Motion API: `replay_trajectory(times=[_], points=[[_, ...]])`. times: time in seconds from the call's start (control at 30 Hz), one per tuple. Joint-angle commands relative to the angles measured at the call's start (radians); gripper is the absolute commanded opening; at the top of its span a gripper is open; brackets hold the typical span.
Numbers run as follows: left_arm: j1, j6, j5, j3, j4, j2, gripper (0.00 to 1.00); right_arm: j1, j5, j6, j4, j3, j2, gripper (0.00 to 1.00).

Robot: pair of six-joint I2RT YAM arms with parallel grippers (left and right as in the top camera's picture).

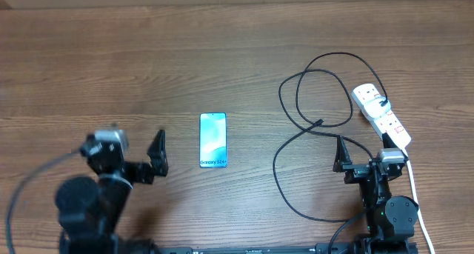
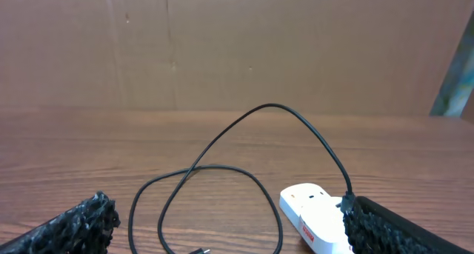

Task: Plug charger to phone and switch on socket
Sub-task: 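Move the left gripper over the phone and grasp its top edge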

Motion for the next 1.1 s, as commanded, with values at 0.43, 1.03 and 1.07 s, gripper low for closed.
replay_trajectory(times=[0.43, 1.03, 1.07], points=[[-0.533, -0.185, -0.297, 0.631, -0.405, 0.760, 1.00, -0.005, 0.006, -0.002, 0.005, -0.011, -0.007, 1.00], [-0.581, -0.417, -0.298, 0.629, -0.430, 1.316, 1.00, -0.005, 0.006, -0.002, 0.005, -0.011, -0.007, 1.00], [-0.581, -0.388, -0.263, 0.629, -0.414, 1.343, 1.00, -0.005, 0.006, -0.001, 0.005, -0.011, -0.007, 1.00]])
